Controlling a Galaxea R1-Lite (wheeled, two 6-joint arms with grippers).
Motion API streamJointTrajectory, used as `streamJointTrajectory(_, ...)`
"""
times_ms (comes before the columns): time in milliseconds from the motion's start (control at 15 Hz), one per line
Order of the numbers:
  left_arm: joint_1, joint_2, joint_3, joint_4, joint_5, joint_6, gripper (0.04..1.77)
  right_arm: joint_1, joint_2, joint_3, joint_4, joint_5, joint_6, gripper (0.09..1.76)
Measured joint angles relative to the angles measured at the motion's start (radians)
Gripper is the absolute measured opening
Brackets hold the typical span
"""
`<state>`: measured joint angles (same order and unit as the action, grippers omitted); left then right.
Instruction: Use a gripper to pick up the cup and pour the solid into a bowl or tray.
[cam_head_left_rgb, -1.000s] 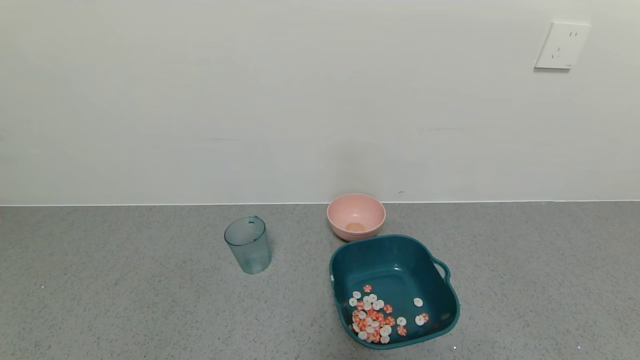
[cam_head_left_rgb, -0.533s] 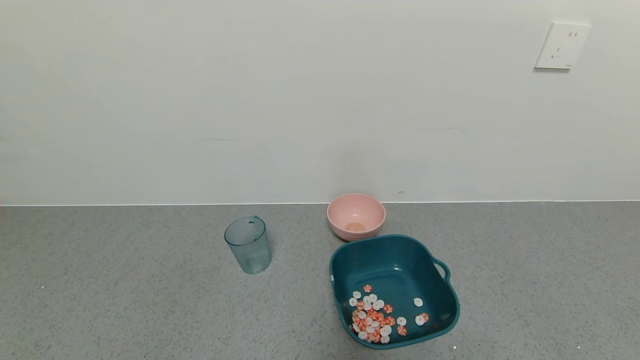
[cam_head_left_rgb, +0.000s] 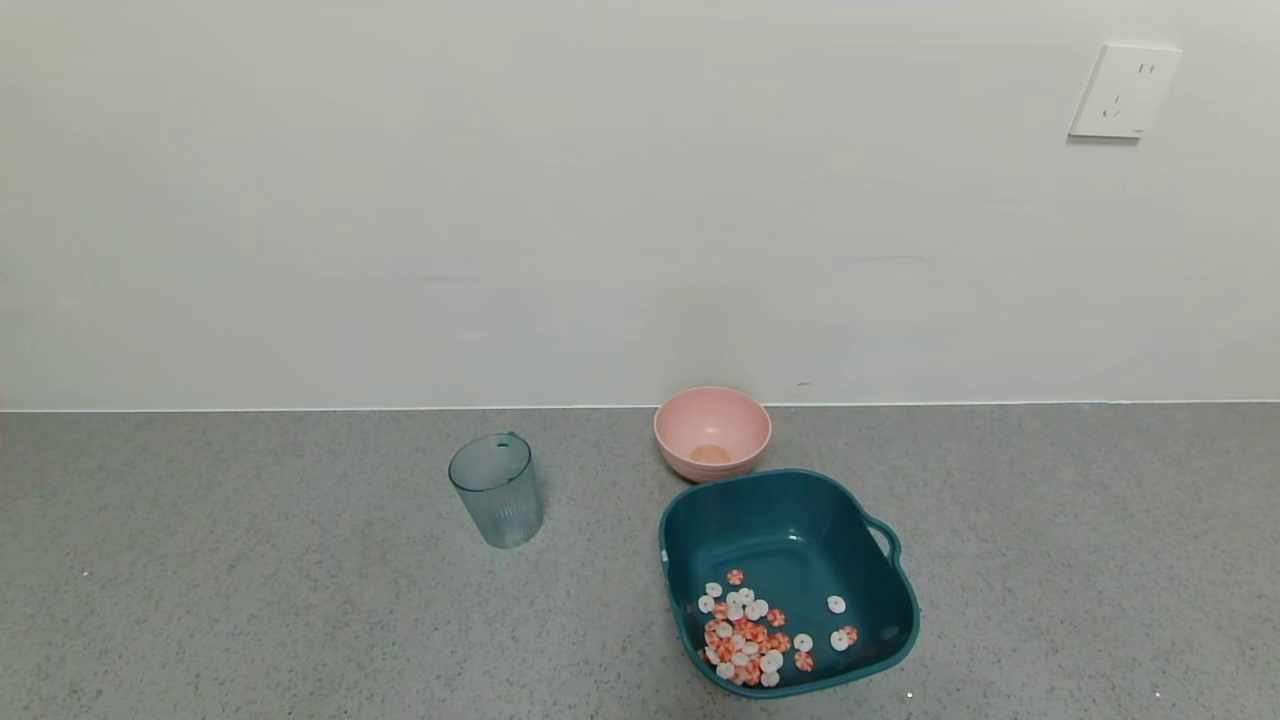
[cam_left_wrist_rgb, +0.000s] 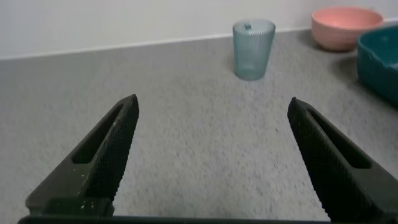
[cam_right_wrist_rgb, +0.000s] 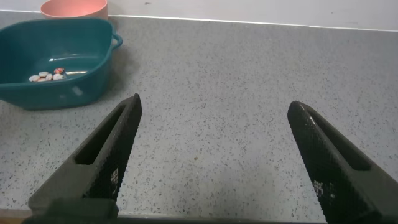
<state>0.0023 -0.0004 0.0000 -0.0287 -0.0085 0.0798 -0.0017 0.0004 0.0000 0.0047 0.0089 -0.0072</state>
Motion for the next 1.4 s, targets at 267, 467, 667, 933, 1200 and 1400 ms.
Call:
streamJointTrajectory(267,0.0,0.0,0.0,0.026,0.0,-0.07,1.72,0.0,0.0,0.0,0.0,0.0,0.0,1.71)
streamJointTrajectory(467,0.0,0.0,0.0,0.022,0.005,-0.121,1.72,0.0,0.0,0.0,0.0,0.0,0.0,1.71)
streamJointTrajectory(667,-0.001,0.0,0.0,0.023,0.008,-0.13,1.72,0.0,0.0,0.0,0.0,0.0,0.0,1.71)
streamJointTrajectory(933,-0.001,0.0,0.0,0.024,0.007,-0.127,1.72,0.0,0.0,0.0,0.0,0.0,0.0,1.71)
streamJointTrajectory(1200,0.0,0.0,0.0,0.025,0.007,-0.127,1.72,0.0,0.0,0.0,0.0,0.0,0.0,1.71)
streamJointTrajectory(1400,0.0,0.0,0.0,0.024,0.007,-0.127,1.72,0.0,0.0,0.0,0.0,0.0,0.0,1.71)
